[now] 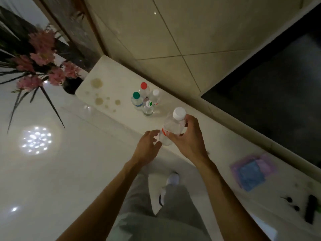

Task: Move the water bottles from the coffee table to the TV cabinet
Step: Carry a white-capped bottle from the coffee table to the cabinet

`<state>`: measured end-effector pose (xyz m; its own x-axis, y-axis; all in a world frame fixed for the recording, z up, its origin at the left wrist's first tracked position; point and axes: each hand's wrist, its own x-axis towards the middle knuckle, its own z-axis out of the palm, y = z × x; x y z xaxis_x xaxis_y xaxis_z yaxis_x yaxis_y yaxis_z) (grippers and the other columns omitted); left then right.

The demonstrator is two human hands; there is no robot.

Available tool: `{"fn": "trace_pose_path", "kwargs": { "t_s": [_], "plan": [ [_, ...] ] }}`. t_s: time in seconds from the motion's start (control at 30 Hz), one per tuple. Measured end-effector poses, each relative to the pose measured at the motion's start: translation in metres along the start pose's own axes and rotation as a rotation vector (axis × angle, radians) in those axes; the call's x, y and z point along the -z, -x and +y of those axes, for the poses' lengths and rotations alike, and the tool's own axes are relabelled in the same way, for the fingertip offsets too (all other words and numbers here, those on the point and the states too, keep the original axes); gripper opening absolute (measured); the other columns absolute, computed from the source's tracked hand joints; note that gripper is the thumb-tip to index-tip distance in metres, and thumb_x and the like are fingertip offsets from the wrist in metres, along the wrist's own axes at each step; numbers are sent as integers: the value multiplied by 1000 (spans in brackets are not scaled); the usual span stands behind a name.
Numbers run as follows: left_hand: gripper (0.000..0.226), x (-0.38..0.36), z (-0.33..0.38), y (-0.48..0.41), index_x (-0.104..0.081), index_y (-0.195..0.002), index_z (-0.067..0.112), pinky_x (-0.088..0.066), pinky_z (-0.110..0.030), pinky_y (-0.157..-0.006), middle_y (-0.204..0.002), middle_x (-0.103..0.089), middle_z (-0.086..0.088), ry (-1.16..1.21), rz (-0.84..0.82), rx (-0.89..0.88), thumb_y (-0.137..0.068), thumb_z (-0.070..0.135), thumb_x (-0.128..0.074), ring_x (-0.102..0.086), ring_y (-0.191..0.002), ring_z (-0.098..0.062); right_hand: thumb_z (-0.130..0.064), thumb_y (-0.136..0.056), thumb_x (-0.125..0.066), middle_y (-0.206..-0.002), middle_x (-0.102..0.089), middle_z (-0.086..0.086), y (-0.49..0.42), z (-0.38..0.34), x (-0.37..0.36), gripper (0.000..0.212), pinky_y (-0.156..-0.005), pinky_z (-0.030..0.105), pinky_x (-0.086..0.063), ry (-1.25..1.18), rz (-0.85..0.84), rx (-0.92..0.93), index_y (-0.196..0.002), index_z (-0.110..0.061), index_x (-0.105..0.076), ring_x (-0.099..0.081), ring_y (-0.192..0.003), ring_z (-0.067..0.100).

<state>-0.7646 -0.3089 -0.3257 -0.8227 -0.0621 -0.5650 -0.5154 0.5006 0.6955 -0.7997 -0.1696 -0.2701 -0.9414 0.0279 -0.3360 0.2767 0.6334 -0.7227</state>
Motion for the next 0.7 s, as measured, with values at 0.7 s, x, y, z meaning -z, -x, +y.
{"fn": "trace_pose_path", "kwargs": {
  "t_s": [0.7],
  "plan": [
    [46, -78, -71, -227, -43, -141, 20, -57, -44, -90, -133, -57, -2, 588, -79, 318, -97, 9, -49, -64, -107, -22, -33, -74, -82, -131, -56, 4, -201, 136, -152, 72, -92, 14, -39, 74, 135, -14, -133, -16, -45, -54, -117, 10]
  ]
}}
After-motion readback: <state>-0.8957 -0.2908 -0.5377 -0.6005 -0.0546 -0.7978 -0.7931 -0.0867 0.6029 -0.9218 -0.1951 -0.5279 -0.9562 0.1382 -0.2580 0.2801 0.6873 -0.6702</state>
